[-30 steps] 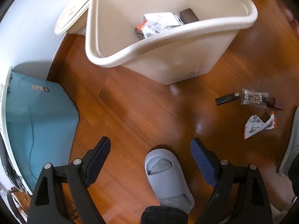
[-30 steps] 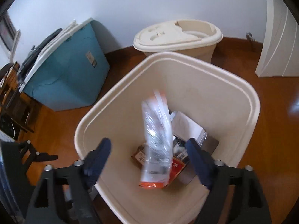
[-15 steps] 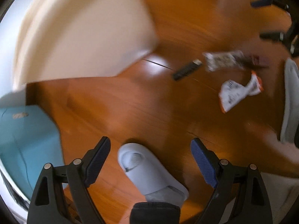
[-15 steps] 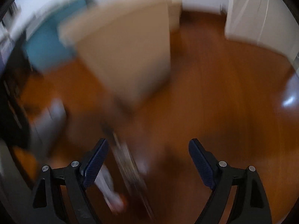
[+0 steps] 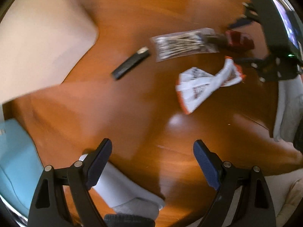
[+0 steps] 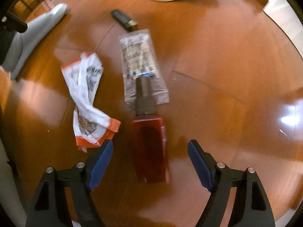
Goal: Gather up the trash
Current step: 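Grasp the red spray bottle from the floor with the right tool, then grasp the orange-white wrapper with the left tool while the right tool holds the bottle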
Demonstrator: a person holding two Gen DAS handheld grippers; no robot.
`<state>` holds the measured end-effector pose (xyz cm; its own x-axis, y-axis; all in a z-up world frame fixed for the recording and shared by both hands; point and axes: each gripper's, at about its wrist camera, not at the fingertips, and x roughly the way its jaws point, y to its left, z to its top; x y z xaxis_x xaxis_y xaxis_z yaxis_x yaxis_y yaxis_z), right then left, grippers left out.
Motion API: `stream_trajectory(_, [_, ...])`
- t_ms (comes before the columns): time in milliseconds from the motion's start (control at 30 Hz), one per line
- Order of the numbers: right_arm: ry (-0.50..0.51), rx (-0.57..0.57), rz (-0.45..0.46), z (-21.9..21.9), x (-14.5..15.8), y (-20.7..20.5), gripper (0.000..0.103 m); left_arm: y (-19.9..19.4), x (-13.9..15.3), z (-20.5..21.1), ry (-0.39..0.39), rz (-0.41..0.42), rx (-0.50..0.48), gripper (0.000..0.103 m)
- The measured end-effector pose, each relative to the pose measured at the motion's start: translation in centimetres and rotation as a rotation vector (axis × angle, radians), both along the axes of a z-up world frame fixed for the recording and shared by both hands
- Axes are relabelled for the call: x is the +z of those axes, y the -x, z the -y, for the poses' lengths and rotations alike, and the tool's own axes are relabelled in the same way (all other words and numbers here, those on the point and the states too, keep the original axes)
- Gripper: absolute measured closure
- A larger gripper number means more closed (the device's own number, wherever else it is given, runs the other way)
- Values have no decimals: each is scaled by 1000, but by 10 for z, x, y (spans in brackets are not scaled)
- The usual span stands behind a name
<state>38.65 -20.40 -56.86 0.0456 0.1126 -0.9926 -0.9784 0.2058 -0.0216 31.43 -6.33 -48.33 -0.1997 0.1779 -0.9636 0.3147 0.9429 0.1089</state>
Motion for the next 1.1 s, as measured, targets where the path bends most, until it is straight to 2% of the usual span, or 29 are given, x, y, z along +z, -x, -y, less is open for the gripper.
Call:
stream_trajectory(33, [-15, 17, 20, -1, 1, 3, 32, 0, -2, 8, -1, 10, -27, 15])
stream_trajectory(67, [-24, 21, 18, -2, 2, 4, 38, -1, -4, 17, 0, 24, -61, 15])
stream_trajectory(133, [-27, -6, 17, -2, 6, 0, 67, 2, -8, 38, -7, 66, -173, 15])
stream_trajectory(167, [-28, -38, -7, 0, 8, -5, 70, 5, -9, 51, -21, 97, -257, 15])
stream_trajectory(233, [-47, -93, -23, 7, 13, -15, 70, 19, -13, 87, -62, 199, -525, 15])
stream_trajectory(333, [-134, -258, -80, 34, 28, -39, 70, 47, -27, 130, -95, 302, -875, 15])
stream_trajectory(367, [-154, -299, -83, 44, 32, -44, 70, 54, -35, 141, -85, 303, -947, 15])
stream_trajectory(400, [-176, -354, -84, 57, 38, -51, 70, 57, -40, 147, -73, 293, -976, 15])
stream_trajectory(500, [-218, -470, -88, 88, 48, -64, 70, 59, -58, 164, -33, 243, -1009, 15])
stream_trajectory(600, [-251, -546, -101, 111, 53, -66, 70, 48, -66, 169, -2, 214, -972, 19])
stream_trajectory(667, [-250, -555, -93, 112, 53, -66, 70, 40, -66, 168, 8, 204, -927, 36])
stream_trajectory(900, [-290, -583, -99, 118, 63, -69, 70, 33, -89, 165, 8, 108, -861, 38])
stream_trajectory(933, [-294, -585, -96, 118, 64, -69, 70, 32, -89, 165, 30, 107, -847, 51])
stream_trajectory(967, [-298, -587, -96, 118, 65, -69, 70, 26, -85, 159, 55, 89, -828, 82])
stream_trajectory(1100, [-314, -606, -109, 115, 63, -71, 70, 27, -82, 166, 74, 58, -799, 87])
